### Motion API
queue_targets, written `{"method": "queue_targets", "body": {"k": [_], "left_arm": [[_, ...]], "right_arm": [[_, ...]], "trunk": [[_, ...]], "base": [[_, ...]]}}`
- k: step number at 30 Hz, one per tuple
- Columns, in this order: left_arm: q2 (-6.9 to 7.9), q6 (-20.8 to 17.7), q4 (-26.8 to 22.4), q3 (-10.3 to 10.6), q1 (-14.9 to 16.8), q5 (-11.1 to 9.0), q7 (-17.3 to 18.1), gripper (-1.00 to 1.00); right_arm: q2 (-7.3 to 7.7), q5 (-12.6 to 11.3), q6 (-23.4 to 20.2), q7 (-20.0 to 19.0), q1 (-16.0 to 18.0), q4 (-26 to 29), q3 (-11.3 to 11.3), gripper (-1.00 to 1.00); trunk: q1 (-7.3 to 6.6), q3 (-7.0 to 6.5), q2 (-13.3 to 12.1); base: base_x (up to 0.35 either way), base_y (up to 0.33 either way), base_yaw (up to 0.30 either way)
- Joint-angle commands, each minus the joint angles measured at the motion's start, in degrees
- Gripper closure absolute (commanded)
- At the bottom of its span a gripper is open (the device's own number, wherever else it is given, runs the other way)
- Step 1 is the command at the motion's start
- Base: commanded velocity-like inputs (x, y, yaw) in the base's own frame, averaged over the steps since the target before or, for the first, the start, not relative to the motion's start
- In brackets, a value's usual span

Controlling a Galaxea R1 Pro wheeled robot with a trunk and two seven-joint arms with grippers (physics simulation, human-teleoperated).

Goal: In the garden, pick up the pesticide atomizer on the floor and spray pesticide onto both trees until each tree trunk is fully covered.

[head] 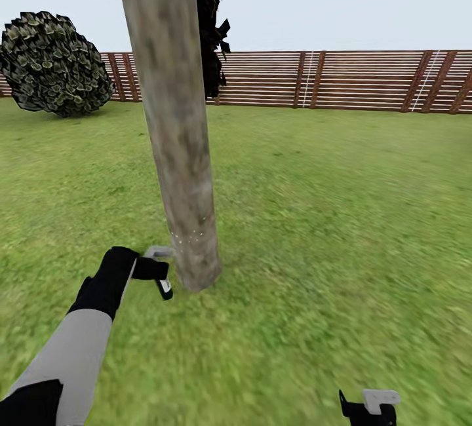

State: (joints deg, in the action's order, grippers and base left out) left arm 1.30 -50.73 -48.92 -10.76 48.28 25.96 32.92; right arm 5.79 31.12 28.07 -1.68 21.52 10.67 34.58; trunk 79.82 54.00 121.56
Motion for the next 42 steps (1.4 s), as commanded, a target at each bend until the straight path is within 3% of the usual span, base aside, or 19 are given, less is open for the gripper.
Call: {"method": "queue_targets", "body": {"k": [1, 2, 4, 6, 8, 12, 13, 16, 19, 23, 26, 28, 34, 38, 42], "left_arm": [[-0.44, -0.16, -0.29, -0.05, 0.72, 0.94, 1.32, 1.0], [-0.95, -0.34, -0.25, -0.02, 1.5, 0.94, 1.58, 1.0], [-3.62, -3.69, 0.04, 0.74, 5.17, 1.0, 2.06, 1.0], [-4.52, -5.06, 0.05, 2.45, 6.78, 1.01, 2.12, 1.0], [-4.28, -5.59, 0.09, 3.55, 8.06, 1.01, 2.14, 1.0], [1.41, -5.91, 0.14, 3.99, 9.7, 0.85, 2.29, 1.0], [2.02, -5.93, 0.14, 4.04, 9.78, 0.81, 2.3, 1.0], [2.01, -5.96, 0.14, 4.81, 9.81, 0.88, 2.32, 1.0], [0.58, -6.02, 0.1, 6.79, 9.98, 0.82, 2.26, 1.0], [1.43, -6.18, 0.19, 7.05, 10.07, 0.95, 2.24, 1.0], [6.42, -6.21, 0.21, 6.83, 9.92, 0.82, 2.31, 1.0], [7.4, -6.2, 0.15, 7.05, 9.57, 0.92, 2.37, 1.0], [6.72, -5.34, 0.04, 8.95, 5.73, 1.08, 2.41, 1.0], [6.54, -5.37, 0.19, 9.03, 5.09, 0.86, 2.44, 1.0], [6.56, -5.09, 1.39, 8.98, 1.69, 1.0, 2.23, 1.0]], "right_arm": [[0.0, 0.36, 0.23, -0.17, 0.05, -0.04, 0.48, -1.0], [0.0, 0.36, 0.23, -0.17, 0.05, -0.04, 0.48, -1.0], [0.04, 0.35, 0.23, -0.17, 0.02, -0.03, 0.5, -1.0], [0.08, 0.35, 0.22, -0.16, 0.03, -0.03, 0.54, -1.0], [0.09, 0.35, 0.2, -0.16, 0.02, -0.03, 0.55, -1.0], [0.1, 0.35, 0.19, -0.16, 0.02, -0.06, 0.49, -1.0], [0.1, 0.35, 0.18, -0.16, 0.03, -0.05, 0.49, -1.0], [0.14, 0.35, 0.19, -0.22, 0.03, -0.06, 0.49, -1.0], [0.18, 0.36, 0.15, -0.25, 0.02, -0.07, 0.49, -1.0], [0.18, 0.35, 0.15, -0.25, 0.03, -0.06, 0.49, -1.0], [0.18, 0.36, 0.16, -0.25, 0.02, -0.08, 0.49, -1.0], [0.18, 0.36, 0.15, -0.25, 0.01, -0.07, 0.49, -1.0], [0.18, 0.37, 0.15, -0.24, 0.01, -0.03, 0.49, -1.0], [0.18, 0.39, 0.15, -0.25, 0.02, -0.03, 0.49, -1.0], [0.16, 0.42, 0.15, -0.39, 0.03, -0.09, 0.49, -1.0]], "trunk": [[-0.01, 0.05, 0.02], [-0.01, 0.05, 0.02], [-0.01, 0.05, 0.02], [-0.01, 0.05, 0.02], [-0.01, 0.05, 0.02], [-0.01, 0.05, 0.02], [-0.01, 0.05, 0.02], [-0.01, 0.05, 0.02], [-0.01, 0.05, 0.02], [-0.01, 0.05, 0.02], [-0.01, 0.05, 0.02], [-0.01, 0.05, 0.02], [-0.01, 0.05, 0.02], [-0.01, 0.05, 0.02], [-0.01, 0.05, 0.02]], "base": [[0.0, 0.0, 0.0], [0.0, 0.0, 0.0], [0.0, 0.0, 0.0], [0.0, 0.0, 0.0], [0.0, 0.0, 0.0], [0.0, 0.0, 0.0], [0.0, 0.0, 0.0], [0.0, 0.0, 0.0], [0.0, 0.0, 0.0], [0.0, 0.0, 0.0], [0.0, 0.0, 0.0], [0.0, 0.0, 0.0], [0.097, -0.012, 0.0], [0.222, -0.163, 0.0], [-0.032, -0.253, 0.0]]}}
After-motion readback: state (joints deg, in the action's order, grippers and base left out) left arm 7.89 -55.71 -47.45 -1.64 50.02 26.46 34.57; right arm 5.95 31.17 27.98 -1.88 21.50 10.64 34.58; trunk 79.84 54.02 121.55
